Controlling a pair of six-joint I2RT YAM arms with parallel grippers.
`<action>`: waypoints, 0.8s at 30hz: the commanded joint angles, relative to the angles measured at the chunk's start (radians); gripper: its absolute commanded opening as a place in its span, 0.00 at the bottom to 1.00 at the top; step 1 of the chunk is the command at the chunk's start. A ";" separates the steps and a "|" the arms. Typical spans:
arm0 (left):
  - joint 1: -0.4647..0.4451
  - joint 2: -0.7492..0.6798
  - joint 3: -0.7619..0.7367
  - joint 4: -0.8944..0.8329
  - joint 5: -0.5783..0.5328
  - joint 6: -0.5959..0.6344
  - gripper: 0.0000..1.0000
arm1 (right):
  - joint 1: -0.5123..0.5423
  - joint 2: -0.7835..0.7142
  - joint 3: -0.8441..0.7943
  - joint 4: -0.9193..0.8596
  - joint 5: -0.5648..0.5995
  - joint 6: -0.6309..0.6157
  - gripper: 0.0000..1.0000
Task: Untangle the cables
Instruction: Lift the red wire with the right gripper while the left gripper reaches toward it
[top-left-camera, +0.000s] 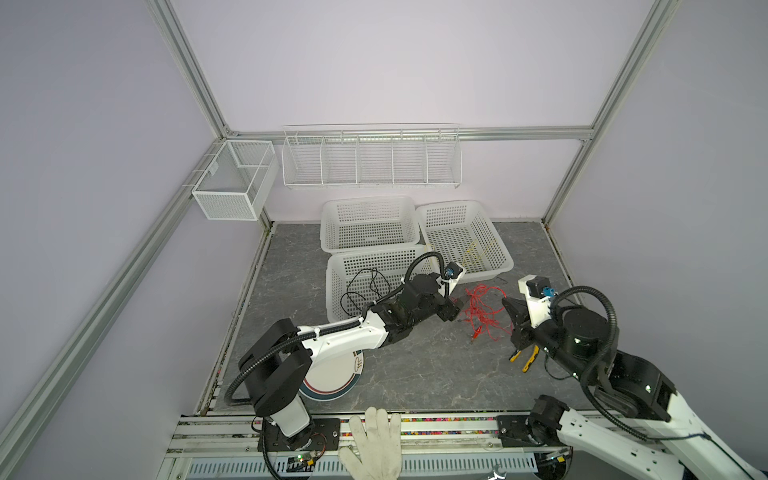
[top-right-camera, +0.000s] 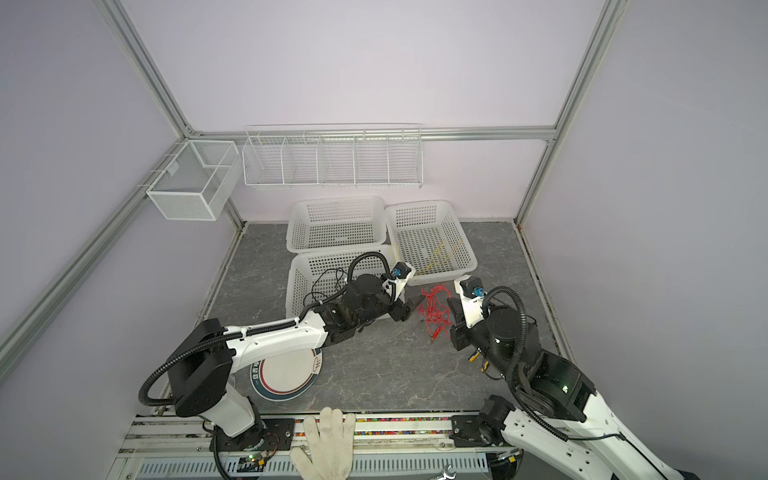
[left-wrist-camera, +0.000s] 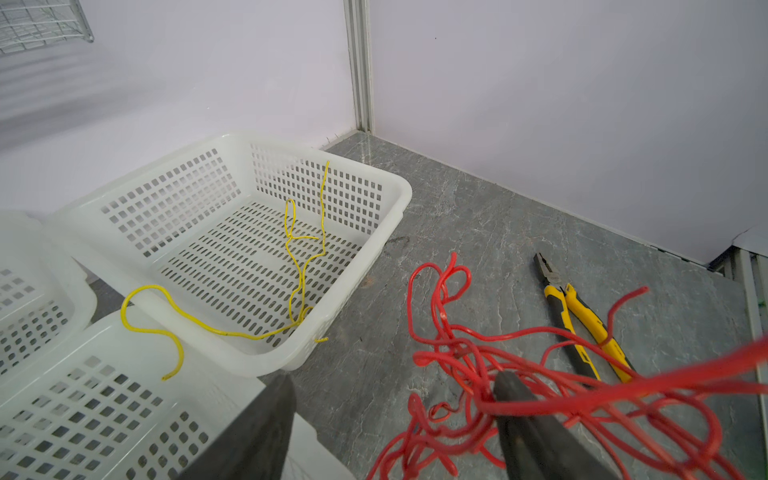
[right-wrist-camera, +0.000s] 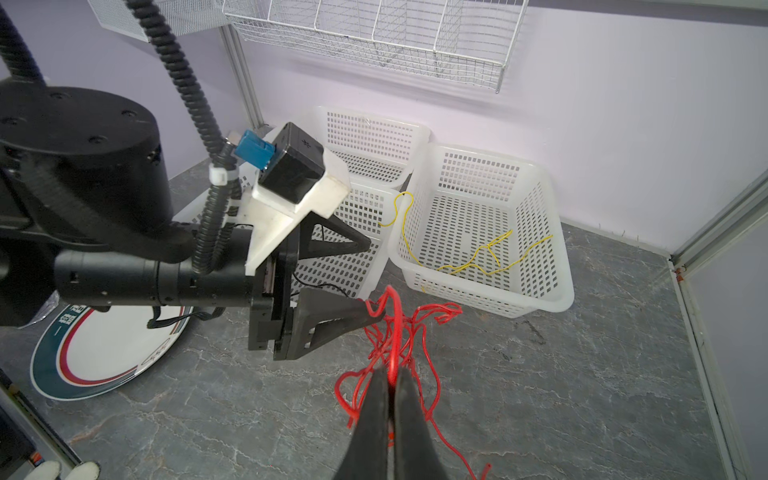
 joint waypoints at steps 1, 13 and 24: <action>0.000 0.024 0.001 0.025 -0.010 0.027 0.76 | -0.007 -0.024 0.012 0.023 0.035 -0.019 0.06; 0.000 -0.045 -0.090 0.120 0.089 0.045 0.89 | -0.008 0.032 -0.011 0.019 0.099 0.016 0.06; 0.001 -0.067 -0.149 0.123 0.072 0.044 0.87 | -0.014 -0.016 -0.020 0.013 0.092 0.044 0.06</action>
